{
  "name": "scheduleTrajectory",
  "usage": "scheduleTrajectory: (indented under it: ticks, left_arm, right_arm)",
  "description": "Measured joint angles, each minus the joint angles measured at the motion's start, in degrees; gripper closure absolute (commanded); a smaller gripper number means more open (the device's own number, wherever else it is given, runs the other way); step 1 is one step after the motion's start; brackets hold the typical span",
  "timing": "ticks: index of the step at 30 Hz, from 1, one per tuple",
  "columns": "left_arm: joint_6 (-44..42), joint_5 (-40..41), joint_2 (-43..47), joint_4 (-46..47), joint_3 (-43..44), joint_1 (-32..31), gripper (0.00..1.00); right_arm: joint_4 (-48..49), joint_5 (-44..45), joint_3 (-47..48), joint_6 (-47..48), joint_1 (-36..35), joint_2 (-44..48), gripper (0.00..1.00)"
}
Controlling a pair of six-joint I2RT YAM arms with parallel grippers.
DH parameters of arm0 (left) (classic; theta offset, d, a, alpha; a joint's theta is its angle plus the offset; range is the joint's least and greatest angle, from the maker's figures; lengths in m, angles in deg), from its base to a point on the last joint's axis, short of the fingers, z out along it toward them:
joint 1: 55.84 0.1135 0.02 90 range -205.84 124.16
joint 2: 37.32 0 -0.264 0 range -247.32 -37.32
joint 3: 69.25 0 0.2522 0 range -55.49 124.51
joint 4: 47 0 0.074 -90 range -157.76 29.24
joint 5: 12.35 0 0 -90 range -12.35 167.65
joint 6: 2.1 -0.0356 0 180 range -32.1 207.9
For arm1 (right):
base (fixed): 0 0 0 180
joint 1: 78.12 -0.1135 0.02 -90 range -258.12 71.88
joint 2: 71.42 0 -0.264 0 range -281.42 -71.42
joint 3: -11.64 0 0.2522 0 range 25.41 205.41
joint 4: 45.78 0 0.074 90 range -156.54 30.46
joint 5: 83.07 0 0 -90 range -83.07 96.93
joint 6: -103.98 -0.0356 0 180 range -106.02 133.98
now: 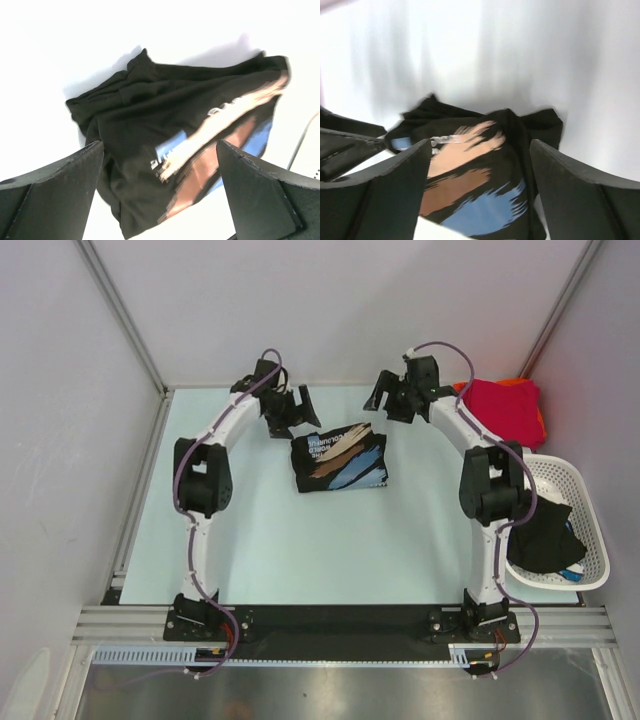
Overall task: Fold and stack the t-shirts
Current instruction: Fold the long partially folded tshirt into a neat square
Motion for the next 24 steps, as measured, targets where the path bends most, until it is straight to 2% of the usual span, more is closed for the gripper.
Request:
scheduleTrajectory:
  ticks: [1, 2, 3, 4, 5, 9, 13, 16, 21, 24]
  left_arm:
    - [-0.07, 0.24, 1.07, 0.31, -0.44, 0.09, 0.01]
    - [-0.15, 0.55, 2.58, 0.59, -1.14, 0.15, 0.07]
    - [-0.37, 0.72, 4.48, 1.07, -2.16, 0.22, 0.52]
    - [-0.48, 0.83, 6.75, 1.42, -3.54, 0.24, 0.94]
    - [-0.39, 0.72, 9.09, 1.6, -4.92, 0.24, 1.0]
    - [-1.18, 0.26, 18.51, 3.21, -11.19, -0.02, 1.0]
    - [-1.51, -0.61, 20.68, 3.89, -13.57, -0.81, 1.0]
    - [-2.05, -0.98, 17.09, 3.72, -14.49, -2.08, 1.0]
    - [-2.54, -1.11, 7.04, 2.23, -14.51, -4.35, 1.0]
    - [-2.49, -0.92, 2.62, 1.07, -14.4, -5.07, 1.0]
  right_arm:
    - [0.39, 0.04, -0.28, 0.15, 0.02, 1.36, 0.22]
    - [1.44, -0.11, -0.81, 0.31, 0.02, 3.06, 0.31]
    - [2.45, -0.52, -1.68, 0.42, 0.02, 4.9, 0.48]
    - [2.95, -0.92, -2.27, 0.57, 0.02, 6.29, 0.71]
    - [3.5, -1.84, -2.6, 0.79, 0.04, 7.61, 1.0]
    - [5.01, -5.44, -1.86, 0.46, -0.46, 9.73, 1.0]
    - [3.02, -7.02, -0.46, 1.01, -2.69, 7.5, 1.0]
    - [0.42, -8.24, 2.21, 1.31, -4.68, 3.13, 1.0]
    - [-7.89, -9.49, 12.13, 2.43, -7.15, -9.03, 1.0]
    - [-11.45, -8.83, 13.09, 2.69, -7.43, -12.48, 1.0]
